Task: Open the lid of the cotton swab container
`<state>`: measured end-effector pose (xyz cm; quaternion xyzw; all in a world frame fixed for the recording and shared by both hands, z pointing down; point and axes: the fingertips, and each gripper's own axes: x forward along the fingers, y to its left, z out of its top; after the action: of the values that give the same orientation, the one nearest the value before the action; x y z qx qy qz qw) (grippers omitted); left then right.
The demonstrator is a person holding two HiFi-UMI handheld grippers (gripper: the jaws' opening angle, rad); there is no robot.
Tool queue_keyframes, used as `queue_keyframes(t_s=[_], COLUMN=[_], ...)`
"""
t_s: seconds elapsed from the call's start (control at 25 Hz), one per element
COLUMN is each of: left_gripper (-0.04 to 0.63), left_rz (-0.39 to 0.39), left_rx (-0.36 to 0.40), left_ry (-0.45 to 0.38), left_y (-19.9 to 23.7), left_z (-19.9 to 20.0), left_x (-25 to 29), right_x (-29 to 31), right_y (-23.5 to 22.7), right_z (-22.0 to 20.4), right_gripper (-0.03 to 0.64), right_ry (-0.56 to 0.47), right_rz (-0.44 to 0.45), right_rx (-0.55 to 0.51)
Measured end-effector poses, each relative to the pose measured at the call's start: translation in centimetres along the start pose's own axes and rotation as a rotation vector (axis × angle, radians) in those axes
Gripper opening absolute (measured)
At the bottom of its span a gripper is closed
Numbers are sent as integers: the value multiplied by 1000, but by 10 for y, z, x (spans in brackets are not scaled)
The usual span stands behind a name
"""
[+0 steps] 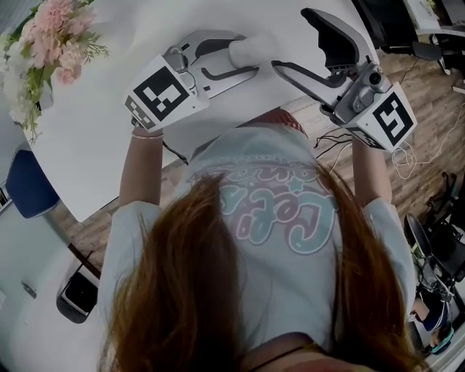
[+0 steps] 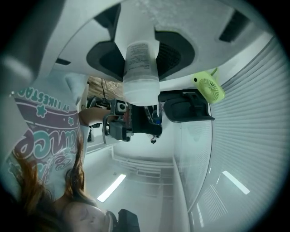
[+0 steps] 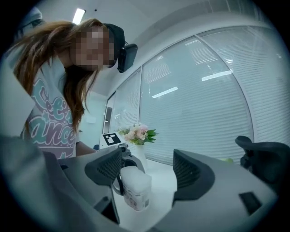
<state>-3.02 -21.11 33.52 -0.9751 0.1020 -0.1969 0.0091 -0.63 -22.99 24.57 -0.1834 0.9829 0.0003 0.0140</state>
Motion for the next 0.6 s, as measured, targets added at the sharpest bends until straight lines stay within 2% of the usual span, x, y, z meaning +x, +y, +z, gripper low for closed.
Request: queue_keyframes(t_s=[0.2, 0.36, 0.6], left_gripper=[190, 190, 190], left_rz=[-40, -82, -136], left_rx=[64, 53, 68], left_ry=[24, -18, -40], left_y=[-10, -17, -22], left_z=[9, 20, 35], left_x=[-8, -15, -20], right_x=[14, 23, 26], right_y=[19, 36, 50], right_z=[0, 9, 7], right_gripper=[360, 360, 348], right_ry=[26, 4, 37], right_rz=[124, 202, 279], right_rx=[-20, -41, -71])
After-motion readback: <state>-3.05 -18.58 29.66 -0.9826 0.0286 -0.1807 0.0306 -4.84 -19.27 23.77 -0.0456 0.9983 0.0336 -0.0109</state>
